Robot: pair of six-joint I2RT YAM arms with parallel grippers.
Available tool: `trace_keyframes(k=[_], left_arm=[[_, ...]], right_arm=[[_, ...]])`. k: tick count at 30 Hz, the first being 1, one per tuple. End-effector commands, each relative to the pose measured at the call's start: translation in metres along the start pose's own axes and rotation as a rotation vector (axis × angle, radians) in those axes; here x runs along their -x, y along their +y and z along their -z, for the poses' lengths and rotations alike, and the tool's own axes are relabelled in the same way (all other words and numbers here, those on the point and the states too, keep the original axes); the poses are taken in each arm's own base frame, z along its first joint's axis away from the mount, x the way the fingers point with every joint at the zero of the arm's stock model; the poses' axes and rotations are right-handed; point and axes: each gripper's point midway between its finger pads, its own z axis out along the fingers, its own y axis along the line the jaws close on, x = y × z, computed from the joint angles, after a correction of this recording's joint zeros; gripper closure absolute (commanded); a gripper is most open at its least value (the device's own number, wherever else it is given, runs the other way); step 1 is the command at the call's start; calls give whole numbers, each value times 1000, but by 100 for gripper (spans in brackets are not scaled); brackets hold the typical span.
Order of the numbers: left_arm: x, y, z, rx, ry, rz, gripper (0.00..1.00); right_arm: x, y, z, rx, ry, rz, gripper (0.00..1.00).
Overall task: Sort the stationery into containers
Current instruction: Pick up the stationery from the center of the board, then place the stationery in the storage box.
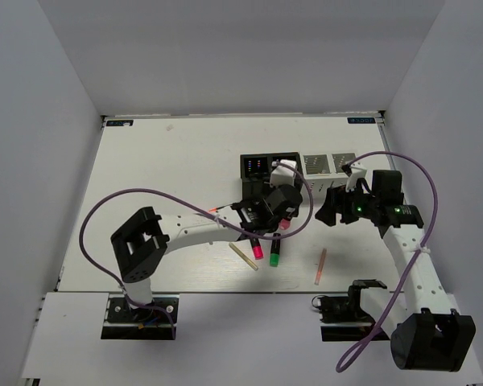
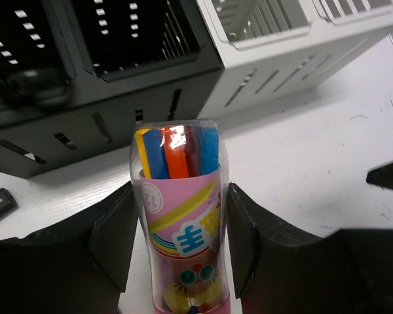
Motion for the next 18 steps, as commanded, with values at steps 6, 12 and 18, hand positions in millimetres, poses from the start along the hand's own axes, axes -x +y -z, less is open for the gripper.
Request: trace_keyframes(k=[6, 12, 18], left_arm=[[105, 4, 16, -57, -177, 125, 100], [134, 8, 11, -71, -206, 158, 100], [149, 7, 5, -89, -215, 178, 100]], right_arm=[[12, 42, 10, 218, -77, 50, 58], [13, 67, 16, 367, -93, 43, 68], [24, 82, 18, 483, -135, 38, 22]])
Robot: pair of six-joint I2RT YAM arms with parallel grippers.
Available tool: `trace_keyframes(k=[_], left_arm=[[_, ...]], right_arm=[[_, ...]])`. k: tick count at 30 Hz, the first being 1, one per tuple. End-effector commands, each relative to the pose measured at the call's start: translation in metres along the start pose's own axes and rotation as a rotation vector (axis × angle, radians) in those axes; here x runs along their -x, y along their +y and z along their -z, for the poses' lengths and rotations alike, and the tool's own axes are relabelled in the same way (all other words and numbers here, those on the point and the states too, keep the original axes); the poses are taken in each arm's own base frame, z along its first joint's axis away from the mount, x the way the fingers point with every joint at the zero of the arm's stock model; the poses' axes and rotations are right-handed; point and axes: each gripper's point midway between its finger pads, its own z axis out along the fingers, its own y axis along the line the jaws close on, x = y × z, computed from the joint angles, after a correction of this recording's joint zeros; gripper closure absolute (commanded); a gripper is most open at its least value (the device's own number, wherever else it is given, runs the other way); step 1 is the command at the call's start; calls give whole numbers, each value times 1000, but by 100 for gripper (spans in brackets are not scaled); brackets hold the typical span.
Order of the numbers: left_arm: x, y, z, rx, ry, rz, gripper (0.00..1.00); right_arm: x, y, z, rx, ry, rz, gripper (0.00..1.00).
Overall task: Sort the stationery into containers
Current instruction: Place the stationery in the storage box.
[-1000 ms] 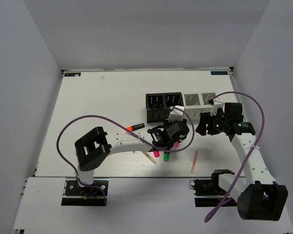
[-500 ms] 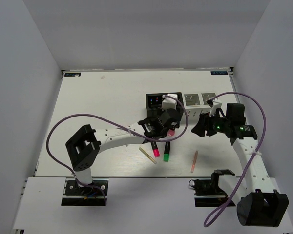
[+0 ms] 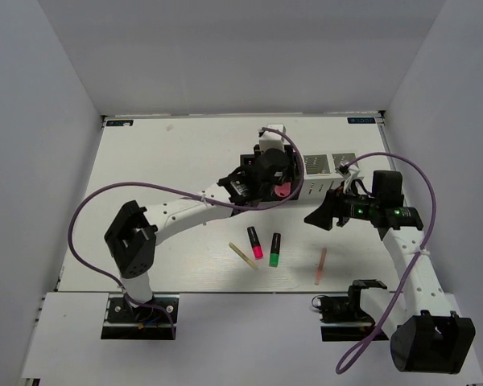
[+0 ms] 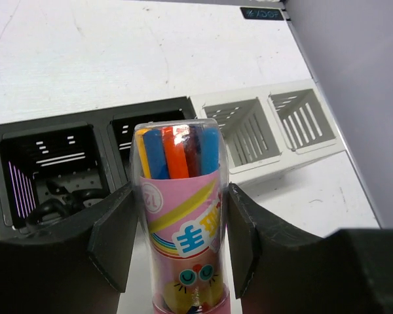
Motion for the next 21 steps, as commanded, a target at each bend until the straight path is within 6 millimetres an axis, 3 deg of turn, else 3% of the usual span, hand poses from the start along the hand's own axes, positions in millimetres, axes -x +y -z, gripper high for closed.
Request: trace_keyframes(k=[1, 7, 12, 15, 19, 21], left_arm=[[50, -20, 13, -83, -79, 62, 100], [65, -30, 5, -127, -113, 52, 100], [80, -33, -13, -166, -160, 21, 100], [80, -31, -27, -167, -182, -46, 100], [85, -33, -46, -179, -241, -80, 100], [80, -32, -59, -173, -248, -100, 100]], right_arm=[[18, 20, -1, 137, -57, 42, 20], [41, 21, -4, 178, -114, 94, 15], [56, 14, -9, 184, -141, 130, 14], [50, 13, -10, 187, -135, 126, 20], [43, 12, -9, 166, -143, 169, 48], [39, 12, -8, 159, -130, 172, 54]])
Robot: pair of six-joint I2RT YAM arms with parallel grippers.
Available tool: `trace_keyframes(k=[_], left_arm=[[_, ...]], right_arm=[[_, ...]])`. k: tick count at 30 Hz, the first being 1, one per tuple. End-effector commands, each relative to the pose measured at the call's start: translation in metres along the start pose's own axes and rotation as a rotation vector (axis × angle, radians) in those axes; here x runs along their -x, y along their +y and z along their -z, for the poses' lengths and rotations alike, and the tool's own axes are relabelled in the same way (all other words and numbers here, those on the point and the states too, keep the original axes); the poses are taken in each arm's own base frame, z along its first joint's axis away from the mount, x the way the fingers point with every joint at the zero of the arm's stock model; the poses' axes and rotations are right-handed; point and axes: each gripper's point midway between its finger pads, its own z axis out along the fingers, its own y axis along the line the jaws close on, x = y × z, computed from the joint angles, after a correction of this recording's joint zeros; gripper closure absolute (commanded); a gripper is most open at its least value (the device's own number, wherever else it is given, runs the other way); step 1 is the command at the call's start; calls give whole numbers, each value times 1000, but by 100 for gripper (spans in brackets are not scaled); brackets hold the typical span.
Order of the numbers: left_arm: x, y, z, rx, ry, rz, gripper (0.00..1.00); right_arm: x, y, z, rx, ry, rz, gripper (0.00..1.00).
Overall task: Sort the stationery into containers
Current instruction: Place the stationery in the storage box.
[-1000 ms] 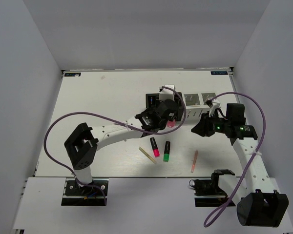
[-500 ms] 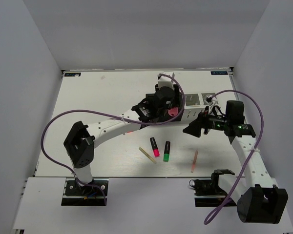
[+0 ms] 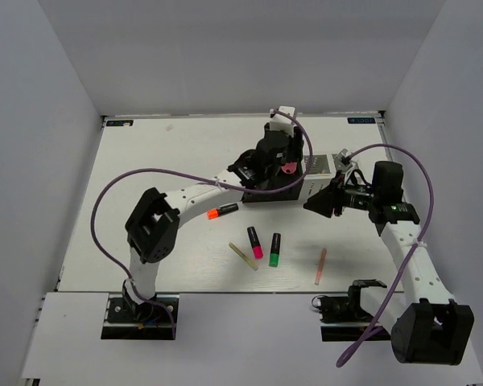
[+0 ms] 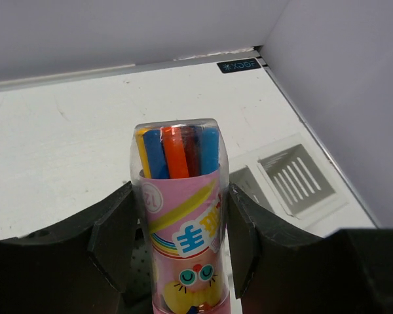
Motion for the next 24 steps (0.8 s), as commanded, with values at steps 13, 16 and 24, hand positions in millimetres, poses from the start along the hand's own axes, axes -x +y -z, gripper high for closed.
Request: trace_keyframes(k=[13, 16, 24], left_arm=[[11, 8, -44, -86, -149, -118, 100], [1, 14, -50, -83, -144, -129, 100], [-24, 24, -55, -81, -130, -142, 100]], right_arm=[[-2, -17, 13, -62, -20, 39, 100], [-2, -19, 14, -59, -23, 26, 100], [-3, -25, 18, -55, -33, -10, 100]])
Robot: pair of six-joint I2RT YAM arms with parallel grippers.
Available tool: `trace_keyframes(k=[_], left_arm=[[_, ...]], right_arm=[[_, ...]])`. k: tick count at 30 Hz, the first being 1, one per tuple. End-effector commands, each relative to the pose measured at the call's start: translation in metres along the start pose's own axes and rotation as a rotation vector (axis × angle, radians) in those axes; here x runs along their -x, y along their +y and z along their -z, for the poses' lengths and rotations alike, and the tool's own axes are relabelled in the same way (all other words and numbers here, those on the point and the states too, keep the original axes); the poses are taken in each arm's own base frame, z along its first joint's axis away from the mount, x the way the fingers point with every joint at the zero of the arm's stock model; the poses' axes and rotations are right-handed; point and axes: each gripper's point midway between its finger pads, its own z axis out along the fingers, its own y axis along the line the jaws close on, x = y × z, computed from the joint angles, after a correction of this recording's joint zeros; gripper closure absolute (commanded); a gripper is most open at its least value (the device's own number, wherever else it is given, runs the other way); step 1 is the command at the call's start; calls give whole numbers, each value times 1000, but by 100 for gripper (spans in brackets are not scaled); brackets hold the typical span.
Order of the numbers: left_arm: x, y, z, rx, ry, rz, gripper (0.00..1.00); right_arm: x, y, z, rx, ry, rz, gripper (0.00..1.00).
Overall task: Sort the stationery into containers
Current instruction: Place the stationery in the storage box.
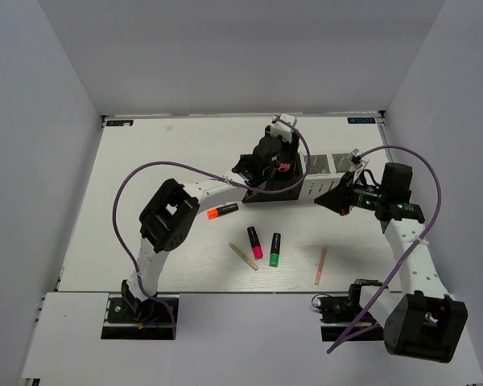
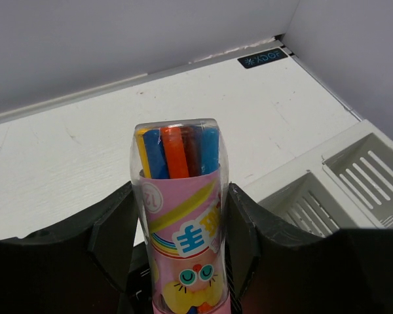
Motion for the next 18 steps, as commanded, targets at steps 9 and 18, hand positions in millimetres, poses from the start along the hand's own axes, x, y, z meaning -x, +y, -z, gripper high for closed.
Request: trace_keyframes(k=[9, 18], left_arm=[[10, 2, -5, -32, -60, 17, 100], [-7, -1, -1, -60, -44, 42, 100]], right_arm=[[0, 5, 7, 72, -31, -23, 100], [0, 10, 12, 126, -53, -23, 92]])
